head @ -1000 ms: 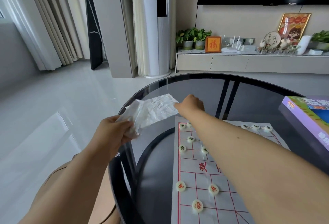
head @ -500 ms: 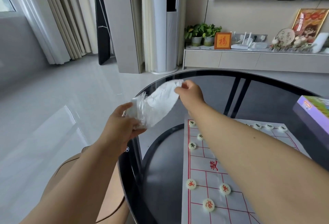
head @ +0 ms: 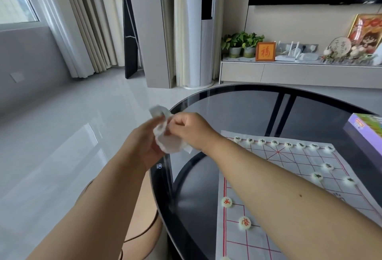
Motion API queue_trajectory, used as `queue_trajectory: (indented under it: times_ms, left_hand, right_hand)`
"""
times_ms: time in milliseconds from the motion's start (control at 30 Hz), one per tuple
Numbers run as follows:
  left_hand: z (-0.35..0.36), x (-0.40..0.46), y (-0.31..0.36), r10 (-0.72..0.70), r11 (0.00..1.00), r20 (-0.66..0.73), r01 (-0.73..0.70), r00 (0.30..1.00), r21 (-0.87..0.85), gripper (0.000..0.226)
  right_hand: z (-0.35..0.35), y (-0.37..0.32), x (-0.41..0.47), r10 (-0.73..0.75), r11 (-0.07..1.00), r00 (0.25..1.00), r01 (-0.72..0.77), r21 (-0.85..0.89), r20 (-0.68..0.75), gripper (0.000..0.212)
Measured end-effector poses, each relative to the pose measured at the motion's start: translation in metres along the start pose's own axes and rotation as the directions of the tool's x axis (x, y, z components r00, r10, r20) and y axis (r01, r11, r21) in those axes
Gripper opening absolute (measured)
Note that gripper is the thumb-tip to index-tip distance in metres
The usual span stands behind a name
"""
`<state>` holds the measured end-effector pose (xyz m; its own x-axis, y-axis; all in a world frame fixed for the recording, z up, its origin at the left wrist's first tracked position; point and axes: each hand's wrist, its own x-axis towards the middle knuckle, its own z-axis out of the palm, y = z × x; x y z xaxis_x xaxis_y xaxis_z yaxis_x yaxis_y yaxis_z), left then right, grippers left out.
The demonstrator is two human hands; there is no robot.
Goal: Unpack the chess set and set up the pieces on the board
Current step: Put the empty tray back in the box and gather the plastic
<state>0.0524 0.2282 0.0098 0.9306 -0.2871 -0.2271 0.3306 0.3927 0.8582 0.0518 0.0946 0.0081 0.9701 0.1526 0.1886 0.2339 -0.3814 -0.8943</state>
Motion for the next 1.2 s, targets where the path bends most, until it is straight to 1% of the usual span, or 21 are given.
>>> queue_trajectory:
  times_ms: [33,100,167,267,367,433,467,533,567,600,633,667,700,767,800,833,867,967,1067,1133,1200]
  left_hand:
    - [-0.002,-0.001,-0.001,0.010,0.999,-0.076,-0.006,0.997,0.045,0.023]
    - [-0.009,-0.003,0.000,0.016,1.000,-0.137,-0.016,0.990,0.004,0.023]
    - [-0.013,-0.010,0.004,0.027,0.997,-0.129,-0.035,0.991,-0.063,0.024]
    - [-0.021,-0.021,0.011,0.016,0.999,-0.223,-0.027,0.975,-0.046,0.017]
    - [-0.026,-0.031,0.012,-0.036,0.999,-0.234,0.032,0.972,-0.021,0.025]
    - [-0.028,-0.036,0.014,-0.096,0.995,-0.234,0.085,0.968,-0.056,0.016]
    - [-0.031,-0.039,0.015,-0.125,0.989,-0.207,0.105,0.970,-0.105,0.018]
    - [-0.040,-0.044,0.016,-0.135,0.981,-0.108,0.117,0.985,-0.158,0.031]
    - [-0.048,-0.047,0.014,-0.130,0.985,-0.088,0.118,0.988,-0.129,0.038]
    - [-0.056,-0.053,0.011,-0.110,0.993,-0.102,0.104,0.989,-0.062,0.036]
    - [-0.065,-0.057,0.009,-0.079,0.997,-0.141,0.081,0.987,0.010,0.030]
    - [-0.073,-0.063,0.008,-0.041,0.997,-0.178,0.052,0.983,0.060,0.026]
    - [-0.081,-0.066,0.008,-0.011,0.997,-0.202,0.025,0.979,0.068,0.024]
    - [-0.107,-0.073,0.009,0.036,0.999,-0.245,-0.034,0.969,0.015,0.021]
    - [-0.119,-0.077,0.009,0.058,0.998,-0.257,-0.054,0.965,0.022,0.018]
    - [-0.131,-0.081,0.007,0.070,0.997,-0.294,-0.059,0.953,0.045,0.017]
    - [-0.142,-0.084,0.001,0.058,0.998,-0.339,-0.048,0.939,0.040,0.019]
    - [-0.164,-0.088,-0.018,-0.031,0.998,-0.468,0.001,0.883,-0.062,0.029]
    - [-0.169,-0.094,-0.027,-0.137,0.989,-0.496,0.094,0.857,-0.111,0.022]
    - [-0.167,-0.099,-0.026,-0.167,0.982,-0.514,0.096,0.841,-0.163,0.019]
    - [-0.164,-0.102,-0.025,-0.181,0.972,-0.491,0.080,0.852,-0.219,0.026]
  right_hand:
    - [0.005,-0.002,-0.002,-0.039,0.998,0.999,0.038,-0.054,-0.019,0.004]
    - [0.014,-0.003,-0.001,-0.115,0.984,0.986,0.096,-0.151,-0.118,0.031]
    - [0.020,-0.007,0.000,-0.044,0.990,0.974,0.013,-0.139,-0.223,0.051]
    - [0.031,-0.015,-0.007,0.121,0.992,0.974,-0.115,0.043,-0.189,0.039]
    - [0.051,-0.018,-0.014,0.114,0.991,0.981,-0.102,0.082,-0.158,0.027]
    - [0.066,-0.020,-0.017,0.088,0.995,0.988,-0.094,-0.039,-0.130,0.015]
    - [0.074,-0.020,-0.018,0.062,0.985,0.991,-0.080,-0.152,-0.118,0.011]
    - [0.089,-0.019,-0.019,-0.029,0.884,0.996,-0.015,-0.468,-0.087,0.015]
    - [0.098,-0.020,-0.020,-0.060,0.816,0.997,0.021,-0.578,-0.047,0.020]
    - [0.107,-0.022,-0.021,-0.064,0.789,0.998,0.051,-0.612,0.000,0.024]
    - [0.116,-0.023,-0.023,-0.040,0.816,0.998,0.064,-0.575,0.054,0.027]
    - [0.125,-0.026,-0.025,0.003,0.888,0.996,0.039,-0.458,0.089,0.030]
    - [0.127,-0.028,-0.027,0.042,0.956,0.995,-0.013,-0.294,0.095,0.032]
    - [0.136,-0.031,-0.035,0.128,0.991,0.985,-0.132,0.025,0.117,0.026]
    - [0.140,-0.030,-0.040,0.166,0.980,0.978,-0.178,0.086,0.126,0.027]
    - [0.145,-0.027,-0.044,0.192,0.976,0.972,-0.204,0.078,0.139,0.031]
    - [0.148,-0.024,-0.050,0.212,0.977,0.964,-0.215,0.001,0.161,0.034]
    - [0.166,-0.009,-0.066,0.285,0.937,0.891,-0.181,-0.300,0.354,0.040]
    - [0.179,0.006,-0.082,0.360,0.820,0.752,0.026,-0.571,0.552,0.040]
    - [0.184,0.011,-0.089,0.438,0.705,0.661,0.168,-0.689,0.609,0.043]
    - [0.185,0.014,-0.091,0.520,0.607,0.583,0.262,-0.751,0.624,0.046]
